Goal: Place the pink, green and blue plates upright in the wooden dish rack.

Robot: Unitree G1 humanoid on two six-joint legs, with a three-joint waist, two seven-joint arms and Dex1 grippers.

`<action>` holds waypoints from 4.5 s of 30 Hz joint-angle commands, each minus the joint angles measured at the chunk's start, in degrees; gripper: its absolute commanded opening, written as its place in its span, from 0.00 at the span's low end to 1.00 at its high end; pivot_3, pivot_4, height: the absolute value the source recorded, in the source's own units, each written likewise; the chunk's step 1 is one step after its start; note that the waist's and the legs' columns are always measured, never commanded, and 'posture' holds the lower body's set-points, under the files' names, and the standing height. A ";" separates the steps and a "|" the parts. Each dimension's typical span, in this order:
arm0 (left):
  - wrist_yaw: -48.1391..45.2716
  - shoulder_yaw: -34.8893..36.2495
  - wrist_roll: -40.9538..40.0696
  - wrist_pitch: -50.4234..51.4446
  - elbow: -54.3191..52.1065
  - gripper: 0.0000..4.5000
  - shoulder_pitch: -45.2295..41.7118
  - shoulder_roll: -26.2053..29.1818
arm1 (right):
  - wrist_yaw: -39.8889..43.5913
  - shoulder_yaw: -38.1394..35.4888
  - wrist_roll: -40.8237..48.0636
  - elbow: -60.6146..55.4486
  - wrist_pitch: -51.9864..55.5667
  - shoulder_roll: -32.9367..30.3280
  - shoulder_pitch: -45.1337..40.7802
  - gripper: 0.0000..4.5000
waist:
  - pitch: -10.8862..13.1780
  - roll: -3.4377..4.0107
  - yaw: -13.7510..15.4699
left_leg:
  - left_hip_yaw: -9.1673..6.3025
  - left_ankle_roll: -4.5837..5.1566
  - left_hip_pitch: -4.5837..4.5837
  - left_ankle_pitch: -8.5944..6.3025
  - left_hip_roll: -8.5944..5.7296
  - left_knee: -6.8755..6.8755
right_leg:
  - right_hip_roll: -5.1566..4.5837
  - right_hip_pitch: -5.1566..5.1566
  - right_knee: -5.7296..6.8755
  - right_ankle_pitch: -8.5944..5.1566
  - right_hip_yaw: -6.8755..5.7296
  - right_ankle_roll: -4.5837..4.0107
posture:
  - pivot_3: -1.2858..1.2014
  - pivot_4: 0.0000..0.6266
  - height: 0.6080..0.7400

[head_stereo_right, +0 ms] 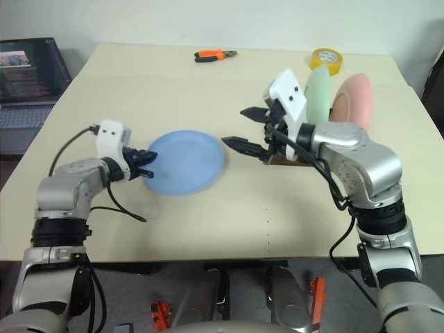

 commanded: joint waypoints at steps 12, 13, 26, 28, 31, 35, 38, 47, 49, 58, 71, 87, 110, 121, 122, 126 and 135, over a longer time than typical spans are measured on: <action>9.56 -5.72 10.94 3.88 -14.63 0.00 -17.75 0.61 | -0.16 23.08 -28.55 11.85 -27.80 10.81 -3.39 0.91 | -0.01 -0.01 -0.21 | 0.07 -0.01 0.02 0.01 -0.02 0.00 | 0.41 -0.01 -0.02 0.04 0.12 0.09 | 0.52 0.24 1.00; 9.57 -5.52 10.39 4.57 -14.89 0.00 -17.88 -0.39 | -1.74 24.20 -31.41 14.24 -29.81 12.35 -4.02 0.91 | 0.00 -0.01 -0.24 | 0.08 -0.02 0.02 0.01 -0.01 -0.02 | 0.42 -0.02 -0.01 0.04 0.15 0.10 | 0.52 0.24 1.00; 9.02 -2.25 6.16 12.68 -19.19 0.00 -18.24 -6.43 | -9.82 27.12 -47.82 30.08 -37.75 21.52 -5.32 0.91 | 0.00 -0.03 -0.39 | 0.02 -0.06 0.02 0.03 0.03 0.02 | 0.49 -0.02 0.04 0.06 0.17 0.09 | 0.52 0.24 1.00; 9.03 -3.01 6.61 12.34 -18.70 0.00 -18.25 -6.18 | -9.62 26.71 -48.18 31.12 -38.37 22.49 -5.37 0.77 | 0.00 -0.03 -0.43 | 0.00 -0.06 0.02 0.04 0.03 0.02 | 0.49 -0.02 0.07 0.06 0.16 0.09 | 0.52 0.24 1.00; 9.09 -3.40 6.98 12.03 -18.46 0.00 -17.99 -6.18 | -9.16 26.03 -48.40 31.70 -38.99 23.33 -5.76 0.54 | 0.00 -0.03 -0.54 | -0.03 -0.08 0.04 0.05 0.04 0.03 | 0.49 -0.02 0.10 0.06 0.14 0.08 | 0.52 0.24 1.00; 8.83 -3.72 7.36 11.81 -18.32 0.00 -17.43 -5.68 | -9.59 25.11 -49.26 32.05 -39.54 24.10 -6.08 0.22 | 0.00 -0.03 -0.60 | -0.04 -0.09 0.04 0.05 0.04 0.03 | 0.49 -0.01 0.10 0.06 0.14 0.08 | 0.52 0.24 1.00; 8.50 -3.82 7.43 11.59 -17.68 0.00 -17.66 -5.31 | -10.34 24.45 -49.94 32.86 -40.17 24.63 -6.27 0.01 | 0.00 -0.03 -0.73 | -0.03 -0.09 0.04 0.06 0.04 0.03 | 0.49 -0.02 0.11 0.07 0.15 0.08 | 0.52 0.24 1.00; 9.16 -2.08 6.37 12.95 -17.44 0.06 -19.25 -6.95 | -12.01 22.12 -50.07 33.70 -42.13 25.58 -6.60 0.00 | 0.00 -0.03 -0.78 | -0.04 -0.10 0.04 0.06 0.04 0.03 | 0.47 -0.01 0.10 0.07 0.15 0.08 | 0.52 0.24 1.00; 9.52 -1.25 6.15 13.07 -17.48 0.16 -19.47 -7.10 | -11.96 21.85 -50.19 34.09 -42.75 25.50 -6.89 0.00 | 0.00 -0.03 -0.79 | -0.04 -0.10 0.04 0.06 0.04 0.03 | 0.47 -0.01 0.10 0.07 0.15 0.07 | 0.52 0.24 1.00; 9.80 2.64 3.19 14.45 -18.30 0.88 -19.96 -7.31 | -11.55 22.21 -51.54 37.87 -46.66 25.55 -8.35 0.00 | 0.00 -0.03 -1.35 | -0.05 -0.10 0.04 0.06 0.05 0.03 | 0.45 -0.01 0.11 0.09 0.16 0.06 | 0.52 0.24 1.00; -11.09 30.41 -28.12 15.75 -35.23 0.88 -16.64 4.72 | -10.47 19.42 -48.60 43.96 -53.45 27.90 -10.21 0.00 | 0.08 -0.18 -2.22 | -0.02 -0.25 0.13 0.11 0.10 -0.07 | 0.36 -0.02 0.11 0.11 0.21 -0.02 | 0.52 0.24 1.00; -29.69 33.74 -31.27 -2.22 -36.94 0.88 27.12 10.08 | -14.88 -19.43 -4.65 25.16 -14.83 26.70 -20.94 0.00 | -0.06 -0.44 -0.48 | -0.28 -0.85 0.19 0.33 0.72 -0.06 | 0.59 0.03 -0.06 0.17 -0.38 -1.07 | 0.52 0.24 1.00; -27.84 4.91 -22.22 -11.90 -36.06 0.88 17.46 10.37 | -15.19 -22.48 11.38 2.83 11.39 6.19 -4.23 0.00 | -0.02 -0.37 -1.66 | 0.68 -0.67 0.15 0.43 1.10 -0.92 | 1.16 -0.68 0.07 0.19 0.19 -0.91 | 0.52 0.24 1.00; -26.83 5.65 -22.60 -11.68 -37.02 0.88 18.97 11.02 | -12.82 -22.74 14.68 2.60 9.90 5.52 -4.80 0.00 | -0.02 -0.37 -1.60 | 0.96 -0.67 0.12 0.43 1.00 -0.91 | 1.13 -0.68 -0.07 0.26 0.31 -0.75 | 0.52 0.24 1.00; -26.66 5.71 -22.76 -11.64 -37.03 0.88 18.98 10.91 | -12.66 -22.54 14.78 2.71 9.88 5.39 -4.51 0.00 | -0.02 -0.37 -1.60 | 0.95 -0.67 0.12 0.43 1.01 -0.91 | 1.13 -0.68 -0.06 0.26 0.31 -0.75 | 0.52 0.24 1.00; -26.36 5.71 -22.74 -11.74 -36.70 0.88 19.10 10.98 | -11.97 -21.71 14.76 3.09 9.80 4.98 -3.52 0.00 | -0.02 -0.37 -1.60 | 0.88 -0.67 0.12 0.43 1.04 -0.91 | 1.13 -0.67 -0.03 0.24 0.31 -0.78 | 0.52 0.24 1.00; -25.96 5.91 -22.62 -11.74 -36.86 0.88 19.84 11.12 | -10.40 -20.80 14.77 3.89 9.98 4.56 -1.58 0.00 | -0.02 -0.37 -1.61 | 0.92 -0.67 0.12 0.43 1.02 -0.91 | 1.13 -0.68 -0.03 0.25 0.32 -0.77 | 0.52 0.24 1.00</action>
